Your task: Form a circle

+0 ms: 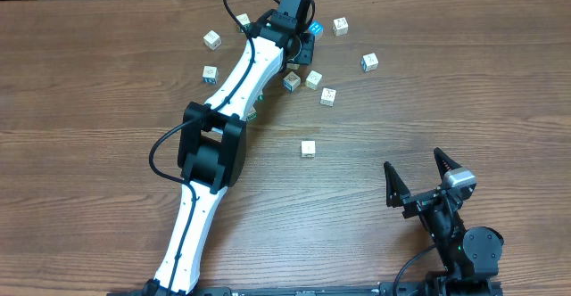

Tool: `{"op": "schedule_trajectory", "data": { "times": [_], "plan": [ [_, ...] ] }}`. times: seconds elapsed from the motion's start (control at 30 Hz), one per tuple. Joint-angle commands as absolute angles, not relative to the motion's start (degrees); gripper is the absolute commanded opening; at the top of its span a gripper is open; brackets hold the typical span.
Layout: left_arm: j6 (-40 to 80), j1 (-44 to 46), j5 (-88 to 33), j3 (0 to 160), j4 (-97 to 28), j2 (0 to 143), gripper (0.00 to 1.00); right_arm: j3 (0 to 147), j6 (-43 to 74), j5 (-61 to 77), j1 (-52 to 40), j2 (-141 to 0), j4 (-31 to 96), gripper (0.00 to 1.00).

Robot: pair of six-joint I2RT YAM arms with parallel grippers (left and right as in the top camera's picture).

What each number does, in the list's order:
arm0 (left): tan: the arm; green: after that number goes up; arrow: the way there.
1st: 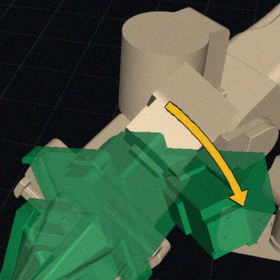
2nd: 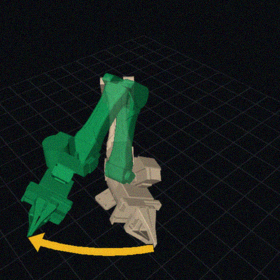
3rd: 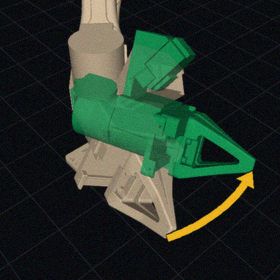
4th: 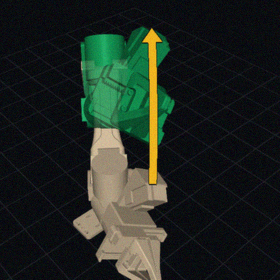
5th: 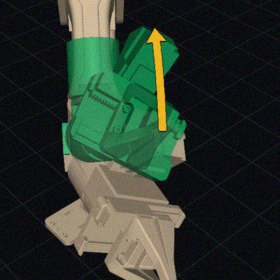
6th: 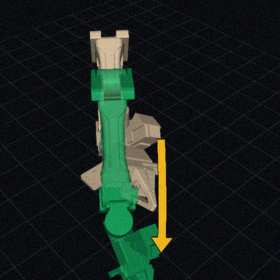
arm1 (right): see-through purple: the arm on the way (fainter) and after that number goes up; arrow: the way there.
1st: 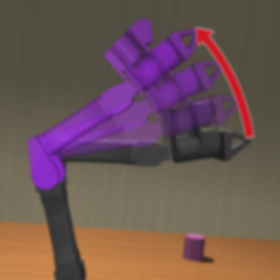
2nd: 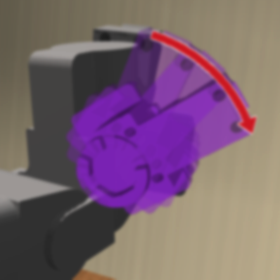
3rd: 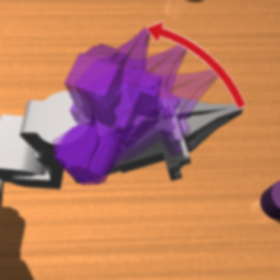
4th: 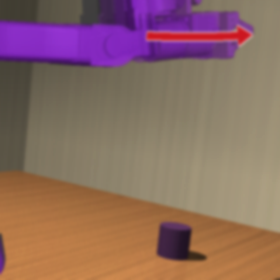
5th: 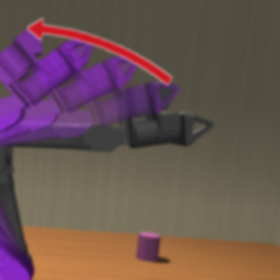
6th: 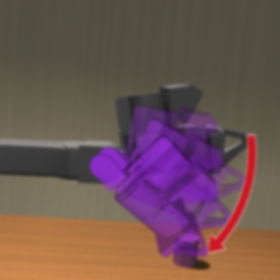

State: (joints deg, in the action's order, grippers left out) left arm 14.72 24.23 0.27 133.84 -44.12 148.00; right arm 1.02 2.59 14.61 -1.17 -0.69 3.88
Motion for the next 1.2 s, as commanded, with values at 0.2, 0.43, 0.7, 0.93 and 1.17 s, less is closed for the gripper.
{"op": "schedule_trajectory", "data": {
  "times": [0.2,0.43,0.7,0.93,1.17],
  "plan": [
    [14.2,23.7,0.6,133.5,-44.6,148.8,0.59,0.4,2.3,14.2,-1.0,-0.2,3.6,1.0],
    [14.2,23.8,0.4,133.9,-44.3,148.5,0.7,0.4,2.3,14.2,-1.0,-0.2,3.6,1.0],
    [14.3,24.0,0.0,135.9,-46.0,148.0,0.66,0.4,2.3,14.2,-1.0,-0.2,3.6,1.0],
    [14.3,25.0,0.6,134.3,-45.4,148.5,0.58,0.4,2.3,14.2,-1.0,-0.2,3.6,1.0],
    [14.1,25.2,0.6,134.2,-46.1,148.8,0.52,0.4,2.3,14.2,-1.0,-0.2,3.6,1.0]
  ]
}}
